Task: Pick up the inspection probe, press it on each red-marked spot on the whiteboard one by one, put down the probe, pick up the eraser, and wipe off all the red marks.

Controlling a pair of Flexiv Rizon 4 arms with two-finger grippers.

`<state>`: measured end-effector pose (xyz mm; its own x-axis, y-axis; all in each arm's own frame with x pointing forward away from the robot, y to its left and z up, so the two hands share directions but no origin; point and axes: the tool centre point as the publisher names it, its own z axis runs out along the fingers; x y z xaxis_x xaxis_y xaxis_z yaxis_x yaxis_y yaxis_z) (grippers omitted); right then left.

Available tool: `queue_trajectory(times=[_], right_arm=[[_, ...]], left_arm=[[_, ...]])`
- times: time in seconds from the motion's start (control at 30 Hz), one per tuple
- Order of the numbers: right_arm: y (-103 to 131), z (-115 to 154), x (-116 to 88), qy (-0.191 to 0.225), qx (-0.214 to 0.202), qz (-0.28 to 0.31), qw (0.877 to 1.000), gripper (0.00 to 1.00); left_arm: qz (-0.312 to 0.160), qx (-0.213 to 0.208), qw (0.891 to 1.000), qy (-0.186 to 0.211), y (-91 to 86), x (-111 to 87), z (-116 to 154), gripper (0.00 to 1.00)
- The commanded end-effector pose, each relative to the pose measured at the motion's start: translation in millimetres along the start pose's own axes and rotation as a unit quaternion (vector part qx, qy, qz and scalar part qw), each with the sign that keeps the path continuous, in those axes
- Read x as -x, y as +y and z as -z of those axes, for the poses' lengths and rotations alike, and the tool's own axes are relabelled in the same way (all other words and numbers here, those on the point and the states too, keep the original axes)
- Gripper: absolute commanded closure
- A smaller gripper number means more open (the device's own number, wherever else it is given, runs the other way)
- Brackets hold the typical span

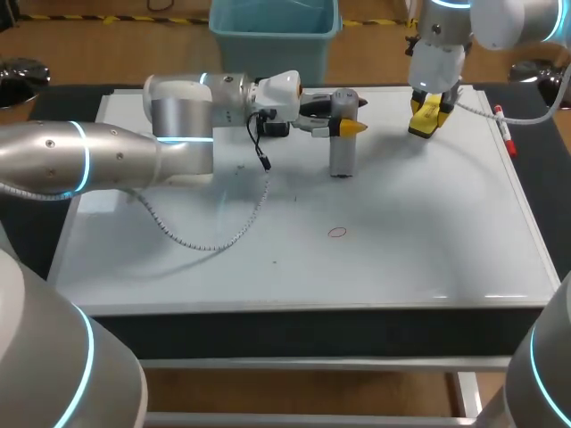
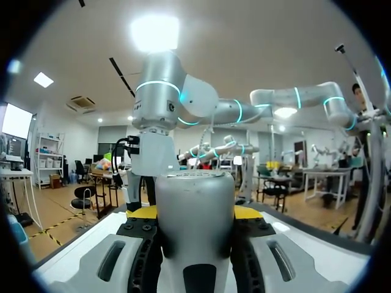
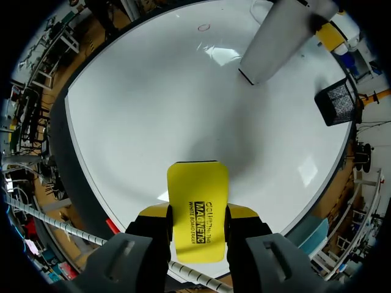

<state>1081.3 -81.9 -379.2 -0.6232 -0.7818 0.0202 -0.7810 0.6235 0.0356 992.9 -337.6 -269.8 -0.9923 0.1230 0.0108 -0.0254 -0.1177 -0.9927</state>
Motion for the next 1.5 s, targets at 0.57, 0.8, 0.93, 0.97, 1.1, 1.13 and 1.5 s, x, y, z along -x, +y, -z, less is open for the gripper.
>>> queue_trajectory(times=[0.57,0.8,0.93,0.97,1.1,1.13,1.5], right_arm=[[-1,1,0,0.002,-0.001,0.001,1.0,1.0],[-1,1,0,0.002,-0.001,0.001,1.0,1.0],[-1,1,0,0.002,-0.001,0.001,1.0,1.0],[-1,1,0,0.002,-0.001,0.001,1.0,1.0],[-1,1,0,0.002,-0.001,0.001,1.0,1.0],[-1,1,0,0.002,-0.001,0.001,1.0,1.0],[-1,1,0,0.002,-0.001,0.001,1.0,1.0]], left_arm=[[-0.022,0.005,0.999,-0.047,-41.9,-20.0,58,1.0],[-0.031,0.008,0.996,-0.082,-54.5,-31.7,97,1.0],[-0.035,0.011,0.994,-0.102,-59.0,-37.8,117,1.0],[-0.036,0.014,0.994,-0.106,-59.7,-38.9,121,1.0],[-0.044,0.016,0.99,-0.132,-65.7,-47.1,148,1.0],[-0.044,0.02,0.989,-0.138,-67.0,-49.0,154,1.0],[-0.059,0.03,0.982,-0.179,-72.5,-70.3,211,1.0]])
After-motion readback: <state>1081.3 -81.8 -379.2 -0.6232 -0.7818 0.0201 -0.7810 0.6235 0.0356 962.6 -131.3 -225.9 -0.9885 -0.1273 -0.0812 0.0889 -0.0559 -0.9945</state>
